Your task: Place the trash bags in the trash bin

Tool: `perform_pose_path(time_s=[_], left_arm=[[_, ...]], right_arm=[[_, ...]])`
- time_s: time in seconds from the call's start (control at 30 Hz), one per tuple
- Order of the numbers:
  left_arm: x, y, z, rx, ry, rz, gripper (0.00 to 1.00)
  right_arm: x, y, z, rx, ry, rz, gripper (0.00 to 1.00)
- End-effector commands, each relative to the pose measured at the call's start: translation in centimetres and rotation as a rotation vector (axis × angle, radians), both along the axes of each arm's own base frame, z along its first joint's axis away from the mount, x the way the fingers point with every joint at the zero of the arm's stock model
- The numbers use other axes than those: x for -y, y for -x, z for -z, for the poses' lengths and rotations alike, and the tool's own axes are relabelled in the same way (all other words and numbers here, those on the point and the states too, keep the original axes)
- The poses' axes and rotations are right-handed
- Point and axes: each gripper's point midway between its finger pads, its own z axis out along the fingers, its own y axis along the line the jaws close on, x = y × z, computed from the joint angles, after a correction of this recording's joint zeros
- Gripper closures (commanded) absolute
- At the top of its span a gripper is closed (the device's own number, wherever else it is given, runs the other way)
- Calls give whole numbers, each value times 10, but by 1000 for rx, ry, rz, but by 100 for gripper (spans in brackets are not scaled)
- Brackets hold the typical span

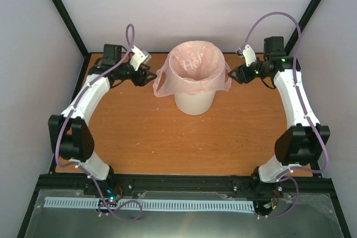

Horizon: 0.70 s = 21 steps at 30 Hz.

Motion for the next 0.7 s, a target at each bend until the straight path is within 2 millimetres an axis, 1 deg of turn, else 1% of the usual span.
perform_pose_path(time_s=[0.0,0.03,0.07,0.17,0.27,0.3,0.33,0.4,0.43,0.5,0.53,0.57,0.67], left_arm=[[22,-21,-10,-152,156,32,40],[24,-31,0,-191,158,25,41],[26,-39,0,-200,162,26,42],[31,-51,18,-258,175,44,42],[37,-60,38,-321,197,64,44],[38,-63,46,-343,205,63,46],[39,-67,52,-358,213,64,48],[43,-71,62,-386,232,70,56],[45,-70,67,-404,242,81,64],[49,-68,79,-440,248,95,85],[50,-67,85,-455,247,97,92],[51,-64,92,-468,245,99,98],[51,-59,108,-504,234,83,99]], right_arm=[[14,-36,15,1,48,45,36],[15,-42,24,-15,62,45,35],[15,-44,29,-29,67,35,35],[8,-48,45,-84,44,-7,34],[5,-60,59,-121,11,6,36],[4,-63,63,-135,-3,8,39],[2,-67,67,-150,-14,8,47],[-5,-69,75,-184,-61,-14,70],[-8,-69,80,-203,-78,-21,79],[-11,-69,94,-245,-92,-22,94],[-11,-69,104,-273,-93,-16,97],[-10,-67,114,-297,-88,-12,97],[-10,-56,143,-375,-75,-2,97]])
